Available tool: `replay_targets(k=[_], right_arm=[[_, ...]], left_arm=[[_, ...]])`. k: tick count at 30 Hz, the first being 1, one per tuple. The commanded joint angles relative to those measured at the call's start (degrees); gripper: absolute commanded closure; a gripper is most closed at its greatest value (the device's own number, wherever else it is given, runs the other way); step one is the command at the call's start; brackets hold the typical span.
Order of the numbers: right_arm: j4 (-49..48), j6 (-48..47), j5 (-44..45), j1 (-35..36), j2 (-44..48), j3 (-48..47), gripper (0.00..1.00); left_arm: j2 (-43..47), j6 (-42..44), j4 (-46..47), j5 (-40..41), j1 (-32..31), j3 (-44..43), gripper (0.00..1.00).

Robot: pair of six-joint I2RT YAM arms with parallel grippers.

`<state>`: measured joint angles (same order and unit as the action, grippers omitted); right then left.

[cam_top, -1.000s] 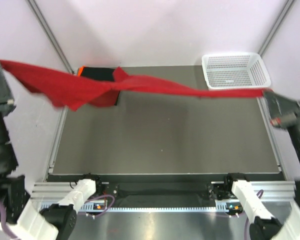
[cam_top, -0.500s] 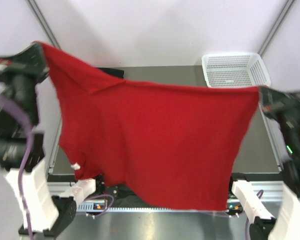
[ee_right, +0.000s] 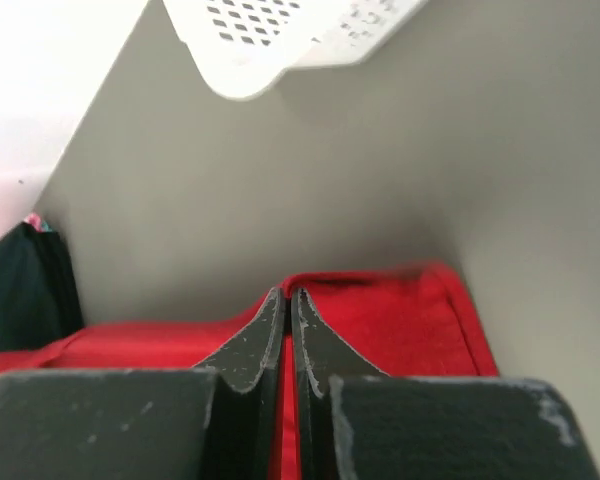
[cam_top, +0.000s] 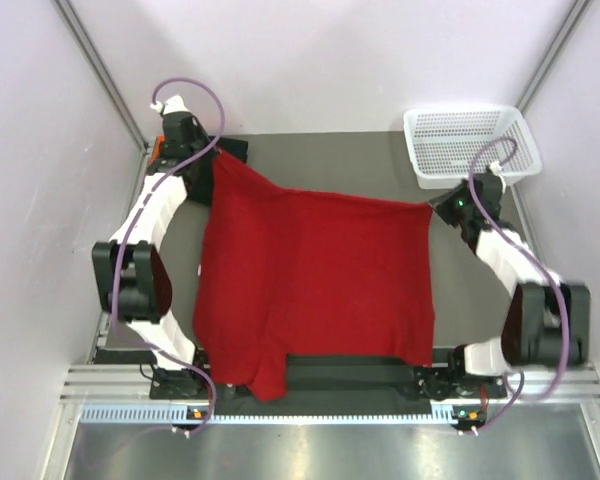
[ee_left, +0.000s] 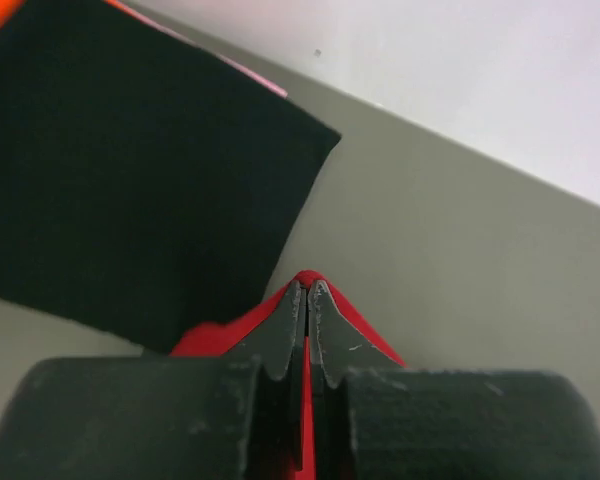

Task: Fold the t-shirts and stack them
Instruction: Flatten the tshirt out

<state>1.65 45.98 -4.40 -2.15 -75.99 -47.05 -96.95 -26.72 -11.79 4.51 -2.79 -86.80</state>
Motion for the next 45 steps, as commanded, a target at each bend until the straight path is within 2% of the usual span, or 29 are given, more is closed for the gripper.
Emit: replay_targets(k=[1, 2, 5, 8, 17, 21, 23, 27, 30, 33, 37, 41, 45], right_arm=[[-17.99, -3.78, -7.35, 0.22, -11.43, -9.35, 1.00], [-18.35, -4.66, -10.94, 0.57, -14.60, -11.90, 1.00], [-14.41, -7.65, -12.99, 1.62, -26.72, -22.27, 1.00], [-15.53, -7.83, -13.61, 1.71, -31.66, -27.56, 1.00], [-14.31, -9.50, -11.69, 1.71, -36.16, -35.04, 1.00], [-11.33, -9.68, -10.01, 1.71, -33.97, -35.31, 1.00], [-8.26, -11.07, -10.10, 1.71, -30.56, -35.57, 1.00], [1.39, -13.19, -9.66, 1.71, -22.03, -37.41, 1.00], [10.37, -13.63, -8.34, 1.71, -14.12, -40.66, 1.00], [17.49, -12.67, -6.41, 1.54, -4.55, -42.60, 1.00], [25.76, -12.31, -4.04, 1.54, 8.11, -43.48, 1.00], [35.15, -10.82, 2.19, 1.54, 21.89, -44.70, 1.00], [42.37, -9.51, 8.17, 1.54, 30.88, -48.66, 1.00]], left_arm=[[-3.15, 2.73, 12.92, -1.08, 0.50, -2.14, 1.00], [-4.55, 2.73, 13.46, -1.35, 0.59, -3.45, 1.00], [-9.57, 2.29, 14.25, -2.14, 0.94, -7.13, 1.00], [-13.87, 0.97, 15.22, -3.45, 1.20, -11.08, 1.00], [-22.14, -3.25, 15.66, -10.04, 1.29, -23.65, 1.00], [-22.94, -4.48, 16.10, -11.89, 1.29, -24.38, 1.00], [-20.84, -2.82, 14.35, -10.41, 1.21, -22.81, 1.00], [-8.65, 1.30, 13.99, 0.73, 1.29, -17.09, 1.00], [-0.74, 2.99, 12.07, 2.34, 1.38, -17.43, 1.00], [7.43, 0.54, 6.71, 2.26, 1.38, -19.63, 1.00], [19.14, -2.10, 4.24, 2.77, 1.38, -17.01, 1.00], [32.48, -2.20, 2.74, 6.29, 1.29, -13.22, 1.00], [40.15, -4.12, -2.96, 9.02, 1.38, -13.91, 1.00]])
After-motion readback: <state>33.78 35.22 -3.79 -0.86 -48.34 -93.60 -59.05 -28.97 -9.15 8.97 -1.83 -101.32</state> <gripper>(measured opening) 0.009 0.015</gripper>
